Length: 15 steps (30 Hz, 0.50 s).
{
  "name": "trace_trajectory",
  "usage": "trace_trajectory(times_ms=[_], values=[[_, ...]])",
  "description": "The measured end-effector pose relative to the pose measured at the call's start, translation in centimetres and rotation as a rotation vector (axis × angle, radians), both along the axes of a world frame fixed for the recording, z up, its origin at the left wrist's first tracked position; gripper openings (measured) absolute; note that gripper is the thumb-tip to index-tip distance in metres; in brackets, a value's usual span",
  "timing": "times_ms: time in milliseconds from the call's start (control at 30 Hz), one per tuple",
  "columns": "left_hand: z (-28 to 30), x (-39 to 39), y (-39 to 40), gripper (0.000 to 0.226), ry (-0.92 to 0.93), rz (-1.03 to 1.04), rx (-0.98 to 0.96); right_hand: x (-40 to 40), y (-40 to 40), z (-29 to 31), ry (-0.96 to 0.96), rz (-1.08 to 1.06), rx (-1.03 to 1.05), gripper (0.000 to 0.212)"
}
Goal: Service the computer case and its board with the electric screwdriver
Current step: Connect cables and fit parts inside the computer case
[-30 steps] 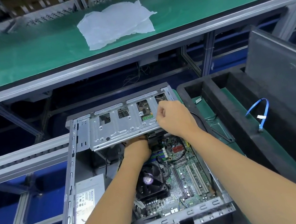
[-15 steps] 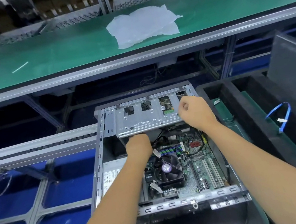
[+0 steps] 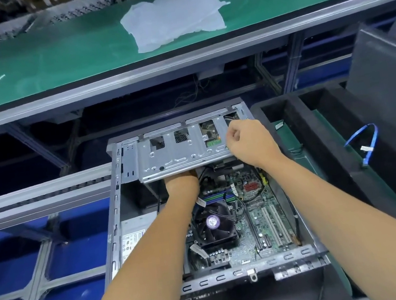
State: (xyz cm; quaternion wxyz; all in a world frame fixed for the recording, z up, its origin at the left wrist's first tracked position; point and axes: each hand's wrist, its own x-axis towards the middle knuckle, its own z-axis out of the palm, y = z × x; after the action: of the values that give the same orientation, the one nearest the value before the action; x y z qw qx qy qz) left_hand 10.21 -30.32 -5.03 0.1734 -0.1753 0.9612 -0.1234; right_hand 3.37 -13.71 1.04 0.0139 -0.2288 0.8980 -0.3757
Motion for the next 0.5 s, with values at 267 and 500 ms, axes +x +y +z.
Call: trace_trajectory(times_ms=[267,500], values=[[0.2,-1.1,0.7,0.031,0.057,0.082,0.096,-0.1,0.0,0.0,-0.017,-0.008,0.017,0.014],[0.4,-1.1,1.0,0.047,0.000,-0.240,0.064,0.0,-0.1,0.1,-0.015,-0.015,0.038,0.013]])
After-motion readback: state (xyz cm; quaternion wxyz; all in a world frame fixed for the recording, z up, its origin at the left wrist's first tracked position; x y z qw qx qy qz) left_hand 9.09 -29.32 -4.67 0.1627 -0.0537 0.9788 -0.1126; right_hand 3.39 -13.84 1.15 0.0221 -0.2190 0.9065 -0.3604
